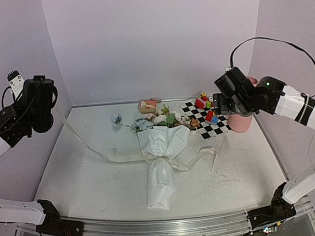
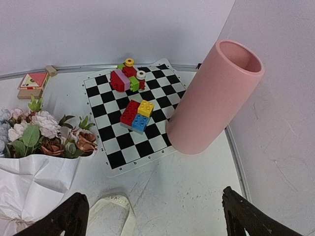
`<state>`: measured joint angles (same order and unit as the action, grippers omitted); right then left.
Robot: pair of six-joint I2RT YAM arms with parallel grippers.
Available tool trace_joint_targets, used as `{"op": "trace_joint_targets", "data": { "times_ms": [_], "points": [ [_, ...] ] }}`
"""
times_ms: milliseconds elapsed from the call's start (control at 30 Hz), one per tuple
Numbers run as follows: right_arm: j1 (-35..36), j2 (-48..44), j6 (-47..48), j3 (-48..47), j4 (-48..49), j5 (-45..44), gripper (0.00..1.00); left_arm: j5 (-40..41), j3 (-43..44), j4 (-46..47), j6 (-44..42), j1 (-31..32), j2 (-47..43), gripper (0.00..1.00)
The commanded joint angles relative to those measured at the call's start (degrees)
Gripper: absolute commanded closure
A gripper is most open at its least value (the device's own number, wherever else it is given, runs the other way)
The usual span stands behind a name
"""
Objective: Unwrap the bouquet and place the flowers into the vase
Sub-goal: Untie the ribbon from the wrapping paper.
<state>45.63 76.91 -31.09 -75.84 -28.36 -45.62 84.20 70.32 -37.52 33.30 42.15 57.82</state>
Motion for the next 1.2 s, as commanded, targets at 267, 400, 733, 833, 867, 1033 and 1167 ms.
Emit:
{"op": "trace_joint_targets", "data": {
  "times_ms": [267, 400, 733, 833, 867, 1033, 1167],
  "points": [
    [-0.14, 3.8, 0.1, -3.55, -0.62, 1.94, 0.03, 15.84, 4.6, 0.3, -3.96, -3.29, 0.14, 0.19],
    [-0.12, 5.05, 0.79, -4.42, -0.24, 3.27, 0.02, 5.67, 3.71, 0.61, -1.03, -3.3, -1.38, 0.21],
    [-0.11, 6.29, 8.4, 0.6, 12.22, 33.65, 0.4, -65.24, -8.39, 20.33, -7.05, -3.3, 2.71, 0.18],
    [-0.11, 7.63, 9.29, 1.26, 15.19, 42.81, 0.56, -78.03, -8.44, 22.22, -5.84, -3.33, 10.03, 0.22],
    [-0.12, 8.3, 9.42, 1.35, 15.98, 44.92, 0.61, -81.99, -8.08, 22.55, -5.8, -3.31, 12.21, 0.24],
    [-0.06, 13.86, 8.19, 0.76, 18.82, 54.68, 0.75, -96.1, -5.91, 23.16, -5.29, -3.3, 21.68, 0.39],
    [0.06, 19.13, 7.34, -1.56, 19.2, 59.4, 0.79, -104.07, -5.34, 24.09, -3.77, -3.12, 26.89, 0.47]
  ]
}}
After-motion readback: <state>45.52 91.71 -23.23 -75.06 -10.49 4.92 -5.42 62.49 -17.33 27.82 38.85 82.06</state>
